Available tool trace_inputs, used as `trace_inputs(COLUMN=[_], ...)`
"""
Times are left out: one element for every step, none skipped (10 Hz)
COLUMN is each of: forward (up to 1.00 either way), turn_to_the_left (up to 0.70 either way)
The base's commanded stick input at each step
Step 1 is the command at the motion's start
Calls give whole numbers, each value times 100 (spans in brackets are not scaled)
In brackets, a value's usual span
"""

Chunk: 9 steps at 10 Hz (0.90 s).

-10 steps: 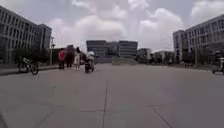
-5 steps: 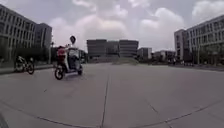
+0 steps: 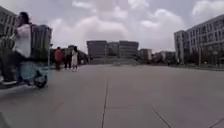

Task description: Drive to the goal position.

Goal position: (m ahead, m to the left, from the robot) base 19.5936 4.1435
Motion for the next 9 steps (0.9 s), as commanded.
trace_inputs(forward=[70, 70, 70, 70, 70, 70, 70, 70, 70], turn_to_the_left=[0, 0, 0, 0, 0, 0, 0, 0, 0])
